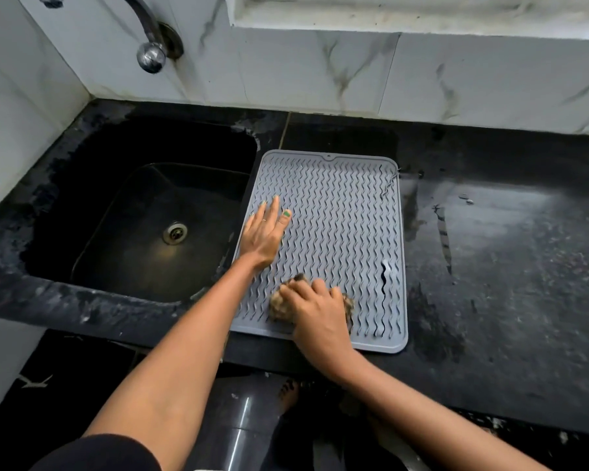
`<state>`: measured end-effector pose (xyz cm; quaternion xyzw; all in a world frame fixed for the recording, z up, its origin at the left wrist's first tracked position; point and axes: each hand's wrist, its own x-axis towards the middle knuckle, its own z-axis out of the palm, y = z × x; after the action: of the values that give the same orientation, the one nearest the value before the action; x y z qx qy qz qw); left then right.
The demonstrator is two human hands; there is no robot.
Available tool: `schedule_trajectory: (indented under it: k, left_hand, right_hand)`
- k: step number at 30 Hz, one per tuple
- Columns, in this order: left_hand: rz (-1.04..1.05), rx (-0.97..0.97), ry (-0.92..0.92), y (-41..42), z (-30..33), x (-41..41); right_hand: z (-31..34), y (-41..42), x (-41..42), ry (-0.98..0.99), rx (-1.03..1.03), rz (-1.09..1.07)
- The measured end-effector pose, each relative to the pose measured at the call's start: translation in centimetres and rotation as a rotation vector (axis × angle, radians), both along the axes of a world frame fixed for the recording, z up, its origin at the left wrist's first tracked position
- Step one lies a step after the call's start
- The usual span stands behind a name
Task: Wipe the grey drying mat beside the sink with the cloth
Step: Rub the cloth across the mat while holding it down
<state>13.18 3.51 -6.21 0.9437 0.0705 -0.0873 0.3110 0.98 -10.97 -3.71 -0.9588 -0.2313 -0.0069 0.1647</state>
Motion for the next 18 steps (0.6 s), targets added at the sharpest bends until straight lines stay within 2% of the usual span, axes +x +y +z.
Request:
schedule_trajectory:
  k: [2,4,7,8,9,11,13,14,16,18]
  left_hand:
    - [-0.003,0.026,-0.015,0.0,-0.1,0.0]
    - [-0.006,0.042,-0.011,0.0,-0.2,0.0]
    - [-0.026,0.034,0.015,0.2,-0.2,0.2]
    - [-0.029,0.033,0.021,0.2,-0.2,0.3]
    - [-0.031,0.032,0.026,0.3,-0.2,0.3]
    - [-0.036,0.024,0.030,0.3,-0.3,0.3]
    - [-0.035,0.035,0.026,0.3,-0.4,0.3]
    - [-0.026,0.044,0.021,0.3,-0.4,0.2]
    - [-0.001,0.064,0.012,0.2,-0.5,0.1]
    - [0.002,0.105,-0.006,0.1,-0.8,0.2]
  right_hand:
    - [-0.1,-0.3,-1.6,0.039,0.032,0.088]
    - [0.6,-0.8,-1.5,0.205,0.150,0.090]
    - [2.4,-2.1,1.8,0.741,0.668,-0.207]
    - [2.9,-2.7,3.3,0.845,0.797,-0.269]
    - [3.4,-3.5,4.9,0.859,0.854,-0.329]
    - [3.9,-5.1,7.7,0.704,0.722,-0.487]
    - [4.1,-6.7,9.3,0.374,0.562,-0.682]
    - [4.3,-7.1,9.5,0.216,0.556,-0.741]
    - [4.4,-7.2,9.1,-0.036,0.559,-0.747]
    - [3.6,-6.7,8.5,-0.133,0.487,-0.638]
